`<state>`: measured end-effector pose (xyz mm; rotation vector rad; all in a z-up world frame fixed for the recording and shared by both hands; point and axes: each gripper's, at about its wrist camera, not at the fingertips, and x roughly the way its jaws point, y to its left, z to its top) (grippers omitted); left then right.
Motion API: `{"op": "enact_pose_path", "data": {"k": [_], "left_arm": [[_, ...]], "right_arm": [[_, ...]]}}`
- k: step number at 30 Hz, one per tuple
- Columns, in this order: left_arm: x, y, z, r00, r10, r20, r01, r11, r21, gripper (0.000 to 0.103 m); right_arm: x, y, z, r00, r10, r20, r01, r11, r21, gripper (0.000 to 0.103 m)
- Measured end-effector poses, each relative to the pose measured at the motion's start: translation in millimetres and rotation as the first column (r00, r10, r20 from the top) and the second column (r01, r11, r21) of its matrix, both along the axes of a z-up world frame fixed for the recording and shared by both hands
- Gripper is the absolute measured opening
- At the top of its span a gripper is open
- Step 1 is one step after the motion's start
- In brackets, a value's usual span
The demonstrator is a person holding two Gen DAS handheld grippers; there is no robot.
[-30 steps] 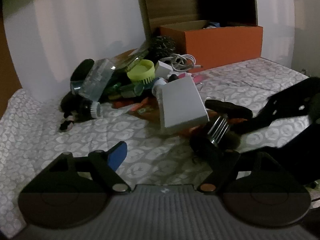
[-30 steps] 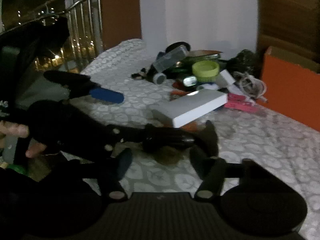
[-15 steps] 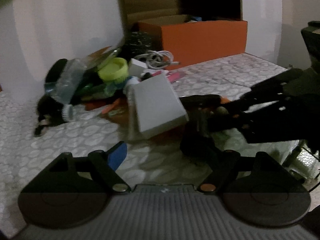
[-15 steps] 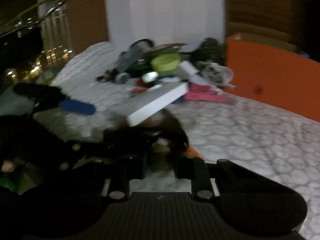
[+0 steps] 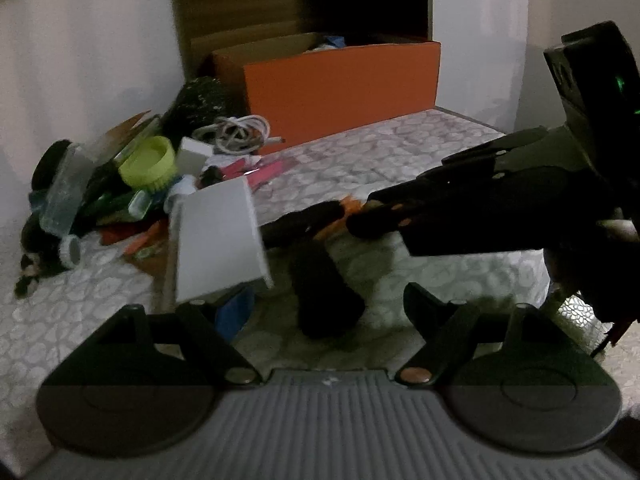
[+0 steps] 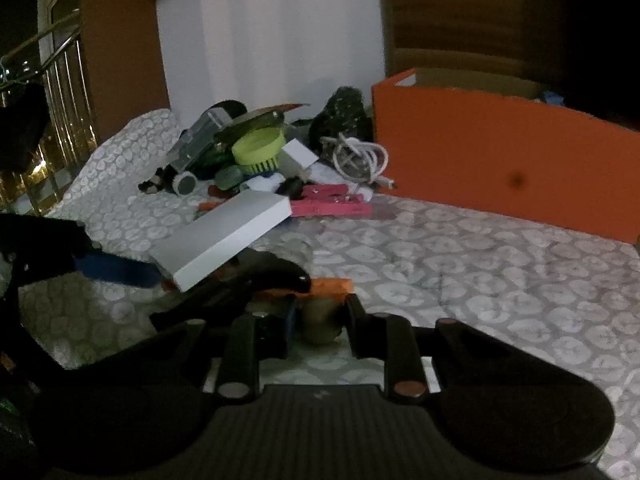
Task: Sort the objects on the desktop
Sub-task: 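Grasp the black T-shaped handle with the left tool while the right tool grasps a brown ball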
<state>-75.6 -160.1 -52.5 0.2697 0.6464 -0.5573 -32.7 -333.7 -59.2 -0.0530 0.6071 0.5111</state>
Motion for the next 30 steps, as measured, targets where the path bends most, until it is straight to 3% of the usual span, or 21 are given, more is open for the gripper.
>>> {"op": "enact_pose_path", "data": {"k": [2,5,9,18,30], "left_arm": [[3.5,-9.7,-1.6,1.0,-0.003,0.012,0.003,1.0,0.014,0.081],[11.1,-21.9,-9.2,1.0,0.013,0.015,-0.013,0.999,0.048,0.047],[21.4,-28.4,-14.4,0.998,0.049,0.025,-0.051,0.997,0.053,0.032],[19.1,-32.2,-9.8,0.993,0.088,0.079,-0.096,0.991,0.093,0.028],[4.4,-9.8,16.6,0.986,0.105,0.132,-0.111,0.993,0.045,0.028]], "right_arm": [[-0.5,-4.2,0.1,1.0,-0.004,0.002,0.004,1.0,0.003,0.023],[-1.6,-10.3,0.3,1.0,-0.014,0.008,0.014,1.0,0.007,0.023],[-3.6,-16.3,3.8,0.999,-0.03,0.021,0.03,0.999,0.014,0.023],[-5.1,-23.8,13.8,0.997,-0.055,0.053,0.053,0.998,0.027,0.023],[-16.4,-20.4,32.4,0.992,-0.062,0.112,0.059,0.998,0.035,0.023]]}}
